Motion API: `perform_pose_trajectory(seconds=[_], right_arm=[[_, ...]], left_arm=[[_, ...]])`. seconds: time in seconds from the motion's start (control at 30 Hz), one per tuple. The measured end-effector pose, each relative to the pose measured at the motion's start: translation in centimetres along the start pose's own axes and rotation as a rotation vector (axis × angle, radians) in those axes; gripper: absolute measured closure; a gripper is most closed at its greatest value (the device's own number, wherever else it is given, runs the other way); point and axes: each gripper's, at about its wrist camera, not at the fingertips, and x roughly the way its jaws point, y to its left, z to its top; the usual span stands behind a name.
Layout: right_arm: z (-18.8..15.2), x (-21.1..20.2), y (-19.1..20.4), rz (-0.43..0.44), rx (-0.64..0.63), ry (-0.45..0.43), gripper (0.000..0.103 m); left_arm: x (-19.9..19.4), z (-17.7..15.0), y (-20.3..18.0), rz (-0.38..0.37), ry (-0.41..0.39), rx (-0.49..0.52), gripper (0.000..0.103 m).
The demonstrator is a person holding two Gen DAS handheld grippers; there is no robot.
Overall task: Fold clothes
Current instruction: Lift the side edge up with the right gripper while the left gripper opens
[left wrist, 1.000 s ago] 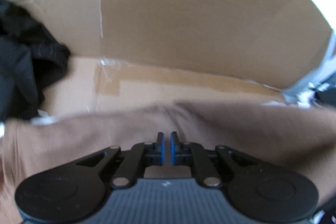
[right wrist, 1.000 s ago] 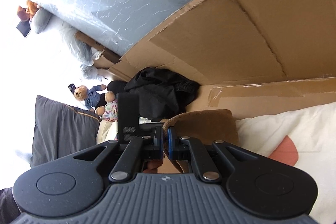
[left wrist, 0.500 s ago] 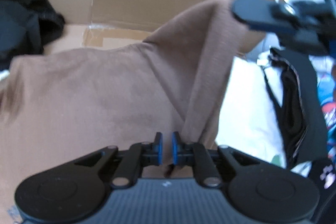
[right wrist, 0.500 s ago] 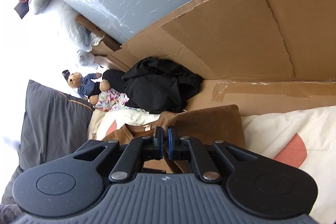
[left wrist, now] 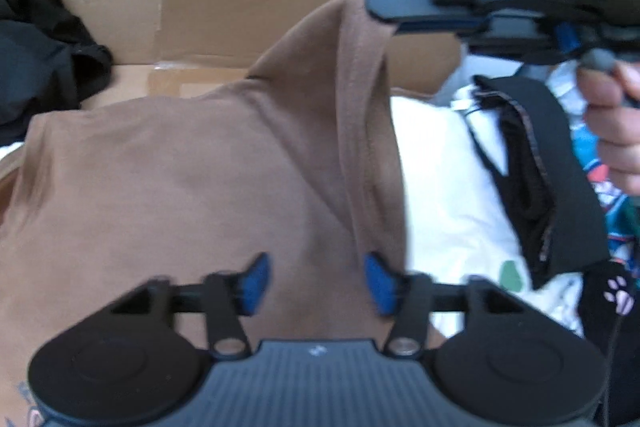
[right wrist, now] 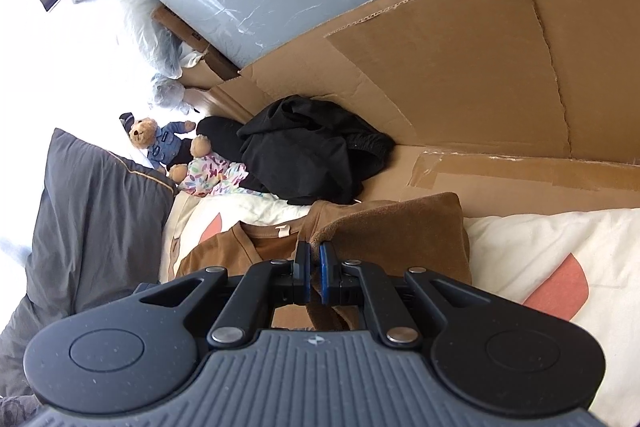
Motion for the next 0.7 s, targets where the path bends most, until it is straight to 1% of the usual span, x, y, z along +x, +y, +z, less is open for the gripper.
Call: perform_pose_trajectory(seconds=[0.17, 0.3, 0.53, 0.67, 0.7], right_arm=[[-0.4, 0.7, 0.4, -0.003, -0.011, 0.025, 0.098], [-1.1, 1.7, 0.8, 0.002, -0.026, 0.055, 0.098], [-3.1, 4.4, 2.0, -0.005, -0.067, 0.120, 0.098], [-4.5, 6.2, 2.8, -0.043, -0.108, 0.159, 0.096], [-4.9, 6.6, 3.0, -0.055, -0.115, 0.168, 0.094]], left_arm=[[0.6, -1.0, -0.1, -0.080, -0.018, -0.012, 0.038], [1.0, -1.5, -0.5, -0.119, -0.018, -0.002, 0.037], [1.1, -2.5, -0.1, -0.097, 0.009, -0.006, 0.037], [0.5, -3.2, 0.8, -0.069, 0.020, -0.012, 0.037], [0.3, -3.4, 1.0, -0.062, 0.021, -0.017, 0.037]])
